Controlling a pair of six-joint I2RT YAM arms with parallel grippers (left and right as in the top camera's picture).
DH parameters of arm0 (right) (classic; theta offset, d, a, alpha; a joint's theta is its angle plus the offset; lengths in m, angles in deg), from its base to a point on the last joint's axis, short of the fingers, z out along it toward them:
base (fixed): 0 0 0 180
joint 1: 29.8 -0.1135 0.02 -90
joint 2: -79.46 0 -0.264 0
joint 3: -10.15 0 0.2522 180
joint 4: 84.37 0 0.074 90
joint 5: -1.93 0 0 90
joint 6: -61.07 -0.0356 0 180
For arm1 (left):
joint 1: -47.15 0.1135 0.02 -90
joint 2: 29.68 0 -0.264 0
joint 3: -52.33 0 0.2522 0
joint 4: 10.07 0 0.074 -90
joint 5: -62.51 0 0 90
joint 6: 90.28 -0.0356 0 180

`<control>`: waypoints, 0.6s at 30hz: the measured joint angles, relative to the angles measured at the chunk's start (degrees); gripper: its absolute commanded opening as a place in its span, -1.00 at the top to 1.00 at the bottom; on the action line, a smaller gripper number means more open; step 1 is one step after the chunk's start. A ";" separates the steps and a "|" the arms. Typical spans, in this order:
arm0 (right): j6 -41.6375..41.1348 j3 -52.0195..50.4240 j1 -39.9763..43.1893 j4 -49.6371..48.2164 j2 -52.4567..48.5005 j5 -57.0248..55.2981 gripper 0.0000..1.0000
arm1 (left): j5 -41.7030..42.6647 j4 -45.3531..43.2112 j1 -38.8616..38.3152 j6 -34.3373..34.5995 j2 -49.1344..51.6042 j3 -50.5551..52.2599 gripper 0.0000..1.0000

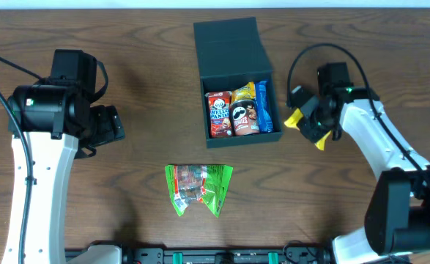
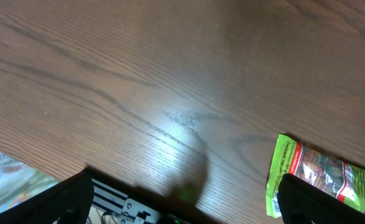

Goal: Pack container
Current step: 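Raise the yellow packet over the box's right wall, then lower the yellow packet into the box beside the blue bar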

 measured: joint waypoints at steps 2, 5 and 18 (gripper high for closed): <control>-1.40 1.92 0.00 0.66 0.00 0.72 0.71 | 0.00 -0.02 0.00 0.00 0.00 0.00 -0.91; -4.28 4.90 -0.02 2.14 0.00 1.40 0.69 | 0.00 0.00 0.00 0.00 0.00 0.00 -0.91; -18.36 9.84 -6.80 3.06 0.00 5.62 0.72 | 0.00 -0.02 0.00 0.00 0.00 0.00 -0.90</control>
